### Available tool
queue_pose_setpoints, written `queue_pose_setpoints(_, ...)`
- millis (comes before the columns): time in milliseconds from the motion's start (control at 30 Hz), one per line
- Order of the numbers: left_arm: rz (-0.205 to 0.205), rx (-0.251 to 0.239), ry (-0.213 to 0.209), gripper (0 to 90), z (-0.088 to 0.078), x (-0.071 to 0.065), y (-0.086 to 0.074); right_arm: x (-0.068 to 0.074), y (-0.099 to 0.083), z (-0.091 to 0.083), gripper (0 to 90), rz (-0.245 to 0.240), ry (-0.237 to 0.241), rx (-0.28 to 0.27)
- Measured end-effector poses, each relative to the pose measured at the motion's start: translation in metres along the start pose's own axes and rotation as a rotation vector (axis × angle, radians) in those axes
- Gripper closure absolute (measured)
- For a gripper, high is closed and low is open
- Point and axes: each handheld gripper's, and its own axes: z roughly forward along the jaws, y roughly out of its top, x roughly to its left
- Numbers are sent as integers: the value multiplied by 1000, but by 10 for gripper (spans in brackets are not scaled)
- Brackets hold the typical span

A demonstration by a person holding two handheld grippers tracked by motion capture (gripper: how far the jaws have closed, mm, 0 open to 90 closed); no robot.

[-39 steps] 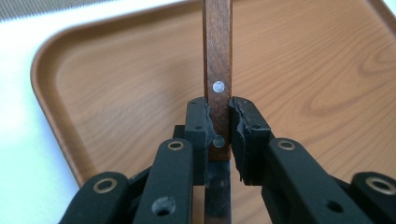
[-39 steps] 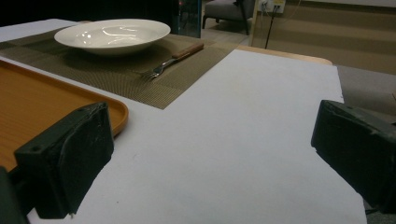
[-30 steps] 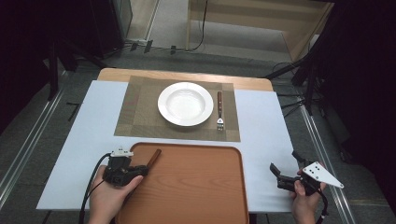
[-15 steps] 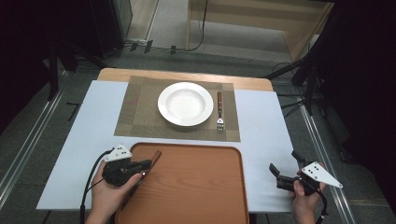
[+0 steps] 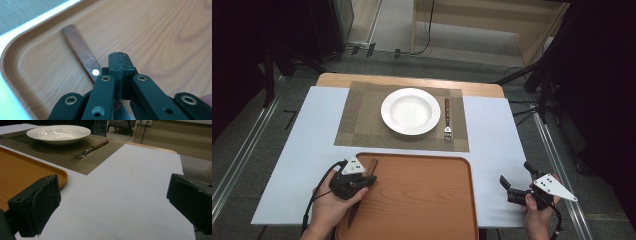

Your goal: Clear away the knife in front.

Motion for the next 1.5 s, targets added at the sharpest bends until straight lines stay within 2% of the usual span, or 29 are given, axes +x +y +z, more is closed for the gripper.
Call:
queue_pose_setpoints(100,-21,-9,-7,888,-5,7,-5,0,0,0,0,-9,-2,3)
queue_pose_setpoints(167,-34,-20,-40,888,-9,12,-8,1,0,1,0,-10,-3,6)
queue_pose_setpoints(367,-38,-15,-24,888,-16,17,-14,2,0,1,0,-22,-4,13)
queue_pose_setpoints(533,-29,-18,-28,887,-22,23,-23,3,0,2,0,-34,-5,20)
queue_pose_setpoints(600,-25,-18,-17,887,-24,24,-26,4,0,2,0,-35,-6,22)
queue_pose_setpoints(733,-45,-59,-37,884,-26,28,-29,3,1,3,0,-41,-4,21)
queue_pose_setpoints(767,-56,-74,-61,833,-27,30,-30,3,1,3,0,-41,-3,21)
queue_pose_setpoints(800,-66,-93,-72,833,-27,31,-30,3,1,3,0,-41,-3,21)
queue_pose_setpoints(933,-84,-176,-59,664,-34,33,-30,3,1,3,0,-35,-1,22)
queue_pose_setpoints(1000,-108,-231,-84,586,-39,36,-31,3,1,3,0,-34,1,23)
queue_pose_setpoints(1100,-134,-294,-91,489,-45,41,-33,3,1,3,0,-36,2,24)
queue_pose_setpoints(1233,-157,-344,-77,276,-52,47,-37,3,1,4,0,-32,1,26)
queue_pose_setpoints(1367,-154,-384,-92,46,-57,51,-39,3,1,4,0,-30,0,27)
queue_pose_setpoints(1400,-153,-398,-85,0,-60,52,-41,3,1,4,0,-30,0,27)
queue_pose_setpoints(1500,-157,-419,-68,0,-64,55,-43,3,1,4,0,-31,-2,29)
